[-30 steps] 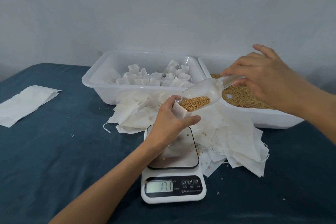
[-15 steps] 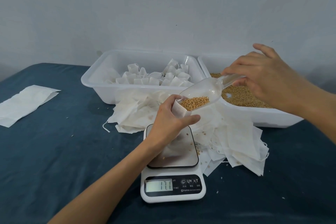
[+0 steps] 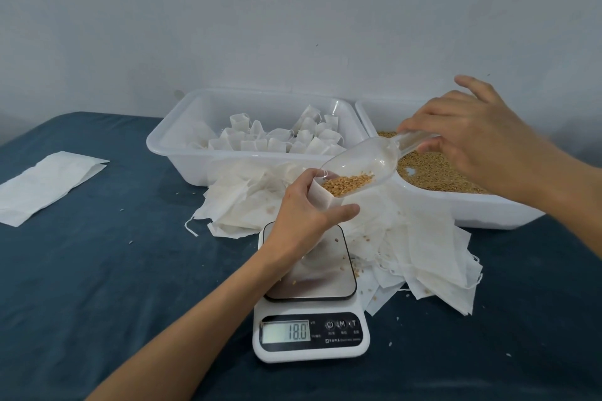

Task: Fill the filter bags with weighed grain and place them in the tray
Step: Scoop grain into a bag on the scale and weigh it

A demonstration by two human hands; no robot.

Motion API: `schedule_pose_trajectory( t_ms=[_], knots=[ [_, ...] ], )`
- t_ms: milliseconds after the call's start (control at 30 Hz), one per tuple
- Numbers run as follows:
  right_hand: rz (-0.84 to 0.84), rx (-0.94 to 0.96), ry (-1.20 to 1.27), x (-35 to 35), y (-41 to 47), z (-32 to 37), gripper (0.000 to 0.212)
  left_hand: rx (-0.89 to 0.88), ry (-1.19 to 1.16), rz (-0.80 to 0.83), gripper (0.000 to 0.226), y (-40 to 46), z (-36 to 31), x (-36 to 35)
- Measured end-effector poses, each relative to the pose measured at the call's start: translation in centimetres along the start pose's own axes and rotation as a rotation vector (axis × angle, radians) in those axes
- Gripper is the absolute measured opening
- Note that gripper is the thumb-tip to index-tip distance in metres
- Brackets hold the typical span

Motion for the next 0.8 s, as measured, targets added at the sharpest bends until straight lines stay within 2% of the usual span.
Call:
schedule_pose_trajectory(
  t_ms=[800],
  knots=[
    [0.001, 0.005, -0.001, -0.10, -0.03, 0.04, 0.028, -0.007, -0.024, -0.007, 0.045, -0.01, 0.05, -0.05]
  ],
)
Point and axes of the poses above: each hand's wrist, its own y-axis towards the middle knuckle, its own x-axis out of the back of the hand, z = x × y, the point moved 2 cm from there along y, towards the middle knuckle, and after that the axes turned 3 degrees about y, right-handed, at the moved point
